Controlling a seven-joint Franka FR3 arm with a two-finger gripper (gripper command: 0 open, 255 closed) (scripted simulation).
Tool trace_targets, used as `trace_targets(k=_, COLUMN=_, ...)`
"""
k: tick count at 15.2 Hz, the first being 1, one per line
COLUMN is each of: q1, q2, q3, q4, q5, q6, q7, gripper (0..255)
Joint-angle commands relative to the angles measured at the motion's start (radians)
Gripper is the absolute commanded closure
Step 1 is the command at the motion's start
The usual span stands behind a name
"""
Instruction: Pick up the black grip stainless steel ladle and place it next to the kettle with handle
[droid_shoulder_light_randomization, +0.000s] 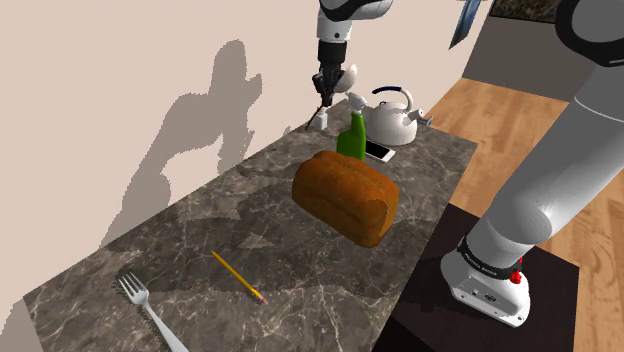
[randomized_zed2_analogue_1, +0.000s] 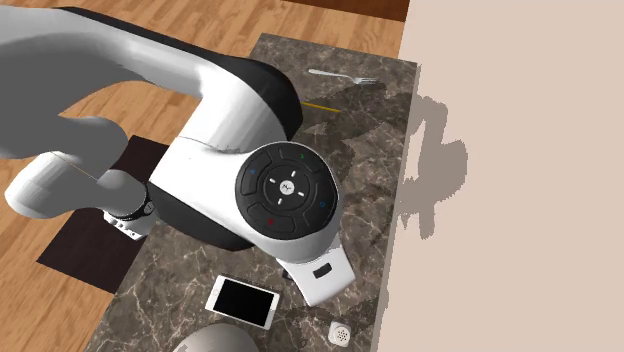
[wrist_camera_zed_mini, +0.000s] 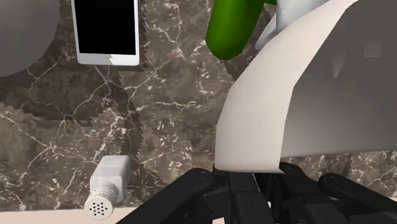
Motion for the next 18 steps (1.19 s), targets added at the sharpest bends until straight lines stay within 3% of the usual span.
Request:
trace_targets(k=1, q1=0.000, q2=0.005, q3=0.000, q4=-0.023, q5=0.000, q6=0.026, q7=-0.003, gripper=255)
trace_targets(k=18, q1=0.003, q2=0.060, q3=0.003, q4=-0.189, q5=0.002, q6=0.246, q7=-0.020, gripper=255)
